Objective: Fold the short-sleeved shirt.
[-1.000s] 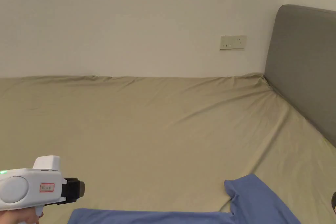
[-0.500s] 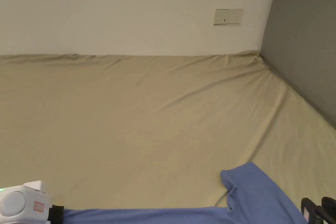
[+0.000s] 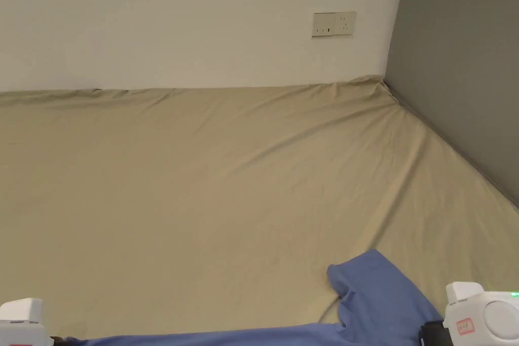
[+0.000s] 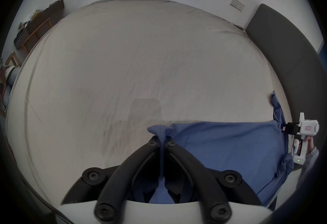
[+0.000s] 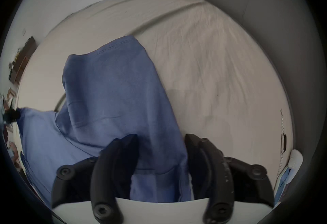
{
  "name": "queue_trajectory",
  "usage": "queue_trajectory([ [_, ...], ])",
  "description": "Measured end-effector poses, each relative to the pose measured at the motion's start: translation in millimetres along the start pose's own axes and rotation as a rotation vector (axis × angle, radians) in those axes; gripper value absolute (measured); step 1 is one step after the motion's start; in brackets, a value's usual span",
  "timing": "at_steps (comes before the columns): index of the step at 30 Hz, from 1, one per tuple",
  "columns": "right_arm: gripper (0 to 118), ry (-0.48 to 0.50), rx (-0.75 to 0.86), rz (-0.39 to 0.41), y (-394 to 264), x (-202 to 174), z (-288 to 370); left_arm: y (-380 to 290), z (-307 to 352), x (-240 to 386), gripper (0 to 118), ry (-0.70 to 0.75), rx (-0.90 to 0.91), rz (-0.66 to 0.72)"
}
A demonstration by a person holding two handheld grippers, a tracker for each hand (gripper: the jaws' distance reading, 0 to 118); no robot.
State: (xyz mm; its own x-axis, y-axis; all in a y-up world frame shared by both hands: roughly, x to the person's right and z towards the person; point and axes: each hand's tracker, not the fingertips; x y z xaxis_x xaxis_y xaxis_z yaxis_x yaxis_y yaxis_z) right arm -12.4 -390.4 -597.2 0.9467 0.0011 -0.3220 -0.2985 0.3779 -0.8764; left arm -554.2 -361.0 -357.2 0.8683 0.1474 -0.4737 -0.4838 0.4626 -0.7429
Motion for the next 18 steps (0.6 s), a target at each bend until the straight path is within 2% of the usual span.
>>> queue_trajectory([
  [1,5,0.063,-0.003,-0.005,2,0,5,-1,1,1,2,0.003,0.000,-0.008],
  [2,5,0.126,0.007,0.001,3,0,8,-4,2,6,2,0.008,-0.001,-0.021],
  [3,5,0.074,0.014,0.008,3,1,5,-5,4,8,2,0.013,0.001,-0.031],
  [5,5,0.074,0.027,0.081,4,0,13,-6,12,9,2,0.007,0.007,-0.038],
  [6,5,0.073,0.054,0.087,2,2,21,-5,15,8,2,-0.003,0.011,-0.037],
  [9,5,0.105,0.118,0.066,-7,7,60,-10,42,3,2,-0.020,0.043,-0.037],
  [13,5,0.122,0.195,0.082,-26,26,112,-28,102,-6,2,-0.040,0.087,-0.044],
  [18,5,0.152,0.266,0.092,-79,39,185,-63,165,-22,2,-0.061,0.130,-0.050],
])
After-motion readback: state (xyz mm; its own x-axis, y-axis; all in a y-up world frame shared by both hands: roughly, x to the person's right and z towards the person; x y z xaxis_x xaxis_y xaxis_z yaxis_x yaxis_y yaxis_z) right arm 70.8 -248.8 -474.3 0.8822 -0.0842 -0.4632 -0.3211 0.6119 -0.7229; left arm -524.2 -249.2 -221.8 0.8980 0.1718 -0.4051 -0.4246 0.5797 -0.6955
